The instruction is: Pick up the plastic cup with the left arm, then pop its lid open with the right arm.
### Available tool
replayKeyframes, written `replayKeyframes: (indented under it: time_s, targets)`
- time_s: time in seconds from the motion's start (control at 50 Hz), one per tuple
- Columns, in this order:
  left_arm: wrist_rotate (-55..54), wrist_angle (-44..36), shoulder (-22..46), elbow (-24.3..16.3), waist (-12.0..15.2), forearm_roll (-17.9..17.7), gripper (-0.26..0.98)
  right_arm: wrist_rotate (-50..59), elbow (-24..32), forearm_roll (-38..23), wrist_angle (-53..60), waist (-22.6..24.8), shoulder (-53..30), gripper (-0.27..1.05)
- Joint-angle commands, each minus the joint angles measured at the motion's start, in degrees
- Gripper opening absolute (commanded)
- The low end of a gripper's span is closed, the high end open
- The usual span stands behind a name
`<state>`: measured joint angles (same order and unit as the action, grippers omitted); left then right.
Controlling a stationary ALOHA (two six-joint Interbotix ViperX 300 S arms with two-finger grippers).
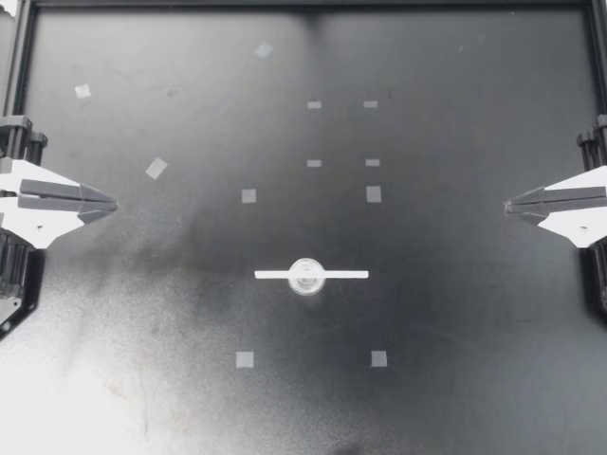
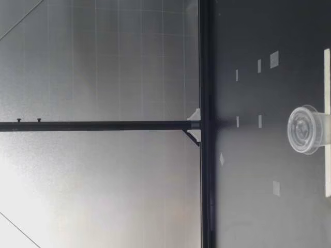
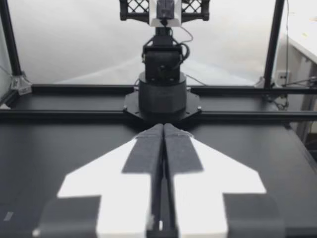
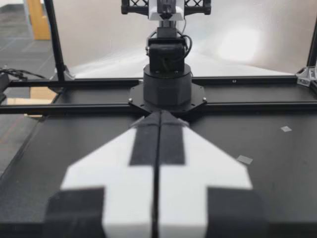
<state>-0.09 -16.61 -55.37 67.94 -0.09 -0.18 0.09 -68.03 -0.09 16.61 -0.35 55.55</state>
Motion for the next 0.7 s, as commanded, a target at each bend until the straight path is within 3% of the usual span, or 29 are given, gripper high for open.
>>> replayKeyframes:
  time_s: [0.0, 0.1, 0.24, 0.5, 0.68]
  targets:
    - [0.97, -0.35, -1.32, 0.26, -0.26, 0.09, 0.00, 0.18, 1.32, 0.26, 0.53, -0.18, -0.44, 0.06]
    - [0.18, -0.53, -2.99, 2.20, -0.26, -0.18, -0.10, 1.49, 0.88, 0.44, 0.44, -0.26, -0.79, -0.09]
    - [0.18, -0.62, -3.69, 3.16, -0.26, -0.62, -0.10, 4.04, 0.62, 0.44, 0.00, -0.26, -1.32, -0.11]
    - [0.26, 2.99, -1.85, -0.79, -0.26, -0.62, -0.10, 4.66, 6.86, 0.26, -6.50, -0.26, -2.99, -0.11]
    - [0.79, 4.48, 5.62, -3.60, -0.18, -0.70, -0.10, 5.01, 12.92, 0.26, -11.43, -0.26, -11.07, -0.11]
